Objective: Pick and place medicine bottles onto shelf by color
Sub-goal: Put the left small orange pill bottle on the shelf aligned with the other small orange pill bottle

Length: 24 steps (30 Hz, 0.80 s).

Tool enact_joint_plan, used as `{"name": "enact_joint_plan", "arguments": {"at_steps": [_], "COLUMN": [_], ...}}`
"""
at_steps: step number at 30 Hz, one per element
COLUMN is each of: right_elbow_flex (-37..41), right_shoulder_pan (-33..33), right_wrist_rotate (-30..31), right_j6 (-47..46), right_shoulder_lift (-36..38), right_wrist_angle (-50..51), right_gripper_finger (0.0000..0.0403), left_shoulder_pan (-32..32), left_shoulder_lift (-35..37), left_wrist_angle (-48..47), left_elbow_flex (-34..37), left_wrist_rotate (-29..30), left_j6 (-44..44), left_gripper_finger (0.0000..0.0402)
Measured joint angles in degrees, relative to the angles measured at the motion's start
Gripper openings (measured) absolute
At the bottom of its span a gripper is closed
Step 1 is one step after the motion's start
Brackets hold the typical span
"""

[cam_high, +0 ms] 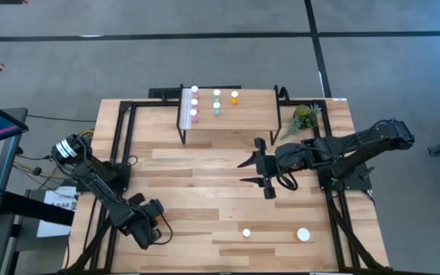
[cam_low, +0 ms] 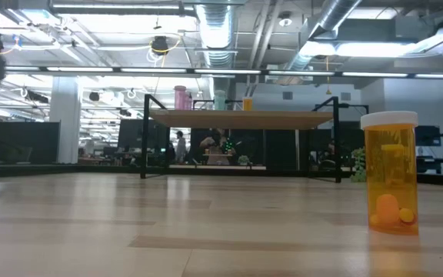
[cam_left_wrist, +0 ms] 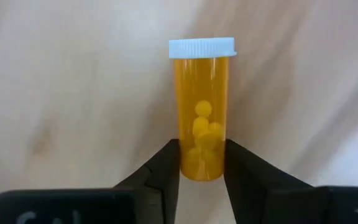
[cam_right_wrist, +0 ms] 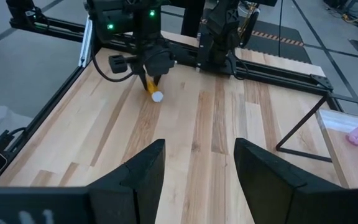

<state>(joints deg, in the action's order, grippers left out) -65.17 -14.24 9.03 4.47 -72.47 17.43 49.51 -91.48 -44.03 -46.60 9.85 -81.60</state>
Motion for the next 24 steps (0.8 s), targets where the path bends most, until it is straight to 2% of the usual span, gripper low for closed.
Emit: {"name": "enact_joint_plan", "arguments": {"at_steps": [6, 13, 16, 24], "right_elbow_flex": [0.00, 0.00, 0.00, 0.00], "right_shoulder_pan": [0.00, 0.35, 1.35, 3.08], "right_wrist_rotate": [0.00, 0.21, 1.19, 1.58], "right_j6": [0.05, -0.25, -2.12, -2.96], "right_shoulder_lift": [0.00, 0.00, 0.00, 0.00], "right_wrist_angle": [0.00, -0.81, -0.94, -0.94], "right_gripper_finger": [0.0214, 0.0214, 0.0214, 0.0214], "left_shoulder_pan": [0.12, -0.26, -1.63, -4.60], "left_shoulder_lift": [-0.02, 0.00, 0.00, 0.02], "left_wrist_angle": [1.45, 11.44, 19.30, 43.47], "left_elbow_flex": [0.02, 0.02, 0.02, 0.02], "left_wrist_rotate": [15.23, 34.13, 36.02, 35.92], "left_j6": [5.43, 19.23, 27.88, 52.70], "left_gripper_finger": [0.0099, 0.0097, 0.0097, 0.0096]}}
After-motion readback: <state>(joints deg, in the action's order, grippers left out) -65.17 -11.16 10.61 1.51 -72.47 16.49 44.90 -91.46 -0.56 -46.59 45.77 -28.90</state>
